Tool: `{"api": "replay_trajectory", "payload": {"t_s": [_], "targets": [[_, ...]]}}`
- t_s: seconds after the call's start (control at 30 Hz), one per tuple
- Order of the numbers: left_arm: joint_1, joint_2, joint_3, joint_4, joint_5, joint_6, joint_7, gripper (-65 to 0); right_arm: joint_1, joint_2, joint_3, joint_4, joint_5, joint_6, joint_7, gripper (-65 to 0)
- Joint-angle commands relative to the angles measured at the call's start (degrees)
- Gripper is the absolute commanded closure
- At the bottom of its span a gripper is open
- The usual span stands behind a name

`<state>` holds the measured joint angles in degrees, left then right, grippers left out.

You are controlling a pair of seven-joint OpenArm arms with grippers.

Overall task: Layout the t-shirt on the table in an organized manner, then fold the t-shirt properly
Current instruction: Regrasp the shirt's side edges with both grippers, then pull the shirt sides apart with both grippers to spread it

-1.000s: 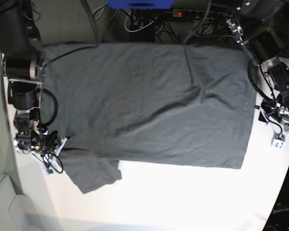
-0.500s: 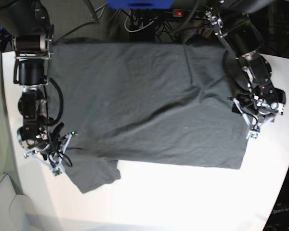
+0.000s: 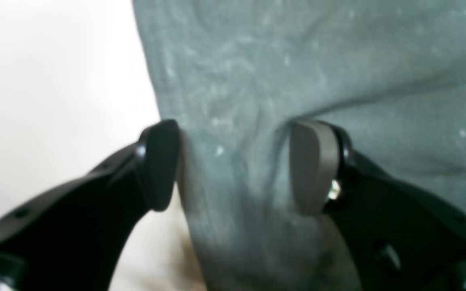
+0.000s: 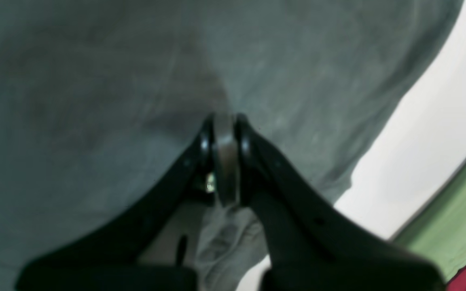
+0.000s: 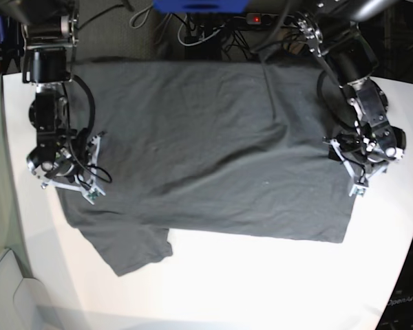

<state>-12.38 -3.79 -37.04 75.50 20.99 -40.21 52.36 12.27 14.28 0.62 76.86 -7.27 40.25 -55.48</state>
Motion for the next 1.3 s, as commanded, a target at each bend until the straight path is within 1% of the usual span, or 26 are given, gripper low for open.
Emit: {"api": "replay_trajectory", "payload": {"t_s": [0.0,0.07,0.17,0.3,0.4,0.53,0.63,0.73,0.87,1.07,1.1,1.17,1.27], "targets": [[-0.76,-0.3,0.16,0.41,0.59,0.21,-0.71,-41.9,0.69,0.62,0.21,0.72,0.01,-0.25,0.93,-0.2],[-0.85,-0.3,0.16,-0.47,0.59,0.21,-2.03,-41.9,0.69,0.62,0.21,-0.24,0.01,-0.25,1.9,-0.3],[-1.64,-0.65,1.3,-4.25,0.94,0.21,-4.14,-41.9,2.36,0.62,0.21,-5.26,0.01,-0.25,3.92,-0.3],[-3.4,-2.05,1.65,-9.88,0.59,0.21,-7.22,-41.9,7.82,0.62,0.12,-18.09,-0.07,-0.25,9.64,-0.3],[-5.16,-2.93,1.39,-12.69,0.68,0.21,-7.92,-41.9,12.74,0.71,0.12,-26.88,-0.16,-0.25,12.63,-0.3],[-8.15,-3.81,1.39,-14.27,0.59,0.21,-7.92,-41.9,17.22,1.15,0.21,-32.95,-4.64,-0.25,15.88,-0.3],[-10.26,-4.43,1.39,-14.54,0.59,0.21,-7.92,-41.9,18.36,1.06,0.48,-32.68,-8.34,-0.25,16.58,-0.2],[-12.72,-4.6,1.39,-14.01,0.59,0.21,-6.86,-41.9,19.42,1.06,0.65,-30.49,-8.86,-0.25,15.62,0.0],[-14.48,-5.66,1.3,-12.16,0.59,0.21,-3.96,-41.9,18.19,1.32,0.65,-23.1,-8.86,-0.25,12.19,0.0],[-17.02,-6.1,1.3,-8.91,0.76,0.21,-3.44,-41.9,14.85,1.15,0.21,-11.5,-9.04,-0.25,10.6,-0.3],[-17.2,-6.19,1.3,-8.47,0.68,0.21,-2.29,-41.9,14.5,1.06,0.3,-10.09,-8.95,-0.25,9.37,-0.3],[-17.2,-6.1,1.3,-5.83,0.59,0.21,1.84,-41.9,14.41,0.79,0.3,-7.1,-8.95,-0.25,6.56,-0.3],[-15.62,-4.96,1.48,-1.0,0.5,0.21,8.08,-41.9,13.79,-0.53,0.12,-4.29,-8.95,-0.25,3.84,-0.3]]}}
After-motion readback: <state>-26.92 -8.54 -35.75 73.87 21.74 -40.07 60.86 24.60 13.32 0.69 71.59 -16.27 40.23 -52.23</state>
